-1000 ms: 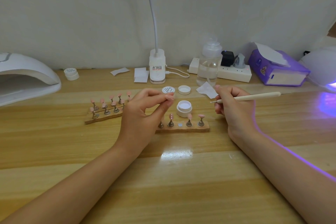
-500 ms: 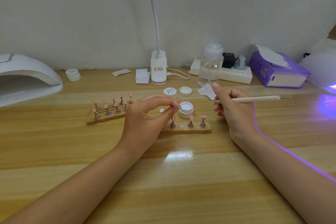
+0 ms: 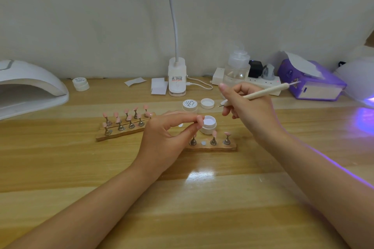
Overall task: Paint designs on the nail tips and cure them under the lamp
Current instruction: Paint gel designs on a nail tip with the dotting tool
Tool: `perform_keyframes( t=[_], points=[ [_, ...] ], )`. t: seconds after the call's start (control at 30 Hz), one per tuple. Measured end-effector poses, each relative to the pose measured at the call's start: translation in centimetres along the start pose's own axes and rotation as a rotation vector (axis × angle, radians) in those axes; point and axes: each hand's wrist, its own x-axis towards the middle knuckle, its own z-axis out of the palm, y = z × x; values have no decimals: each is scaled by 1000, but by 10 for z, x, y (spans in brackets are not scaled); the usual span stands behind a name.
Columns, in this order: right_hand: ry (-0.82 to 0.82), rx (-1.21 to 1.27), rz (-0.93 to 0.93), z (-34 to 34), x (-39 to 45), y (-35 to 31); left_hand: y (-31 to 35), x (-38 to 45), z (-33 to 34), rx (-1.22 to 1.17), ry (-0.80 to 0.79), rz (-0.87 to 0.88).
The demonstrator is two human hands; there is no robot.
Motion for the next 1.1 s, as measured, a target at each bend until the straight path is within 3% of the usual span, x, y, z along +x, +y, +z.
perform_keyframes(
  t=[0.2, 0.5, 1.1],
  points=[
    [-10, -65, -23, 16, 13, 7, 1, 0, 0, 6, 13, -12],
    [-29, -359, -91, 21, 12, 14, 0, 1, 1, -1, 22, -24],
    [-113, -356, -42, 20, 12, 13, -1, 1, 1, 27, 20, -18]
  ],
)
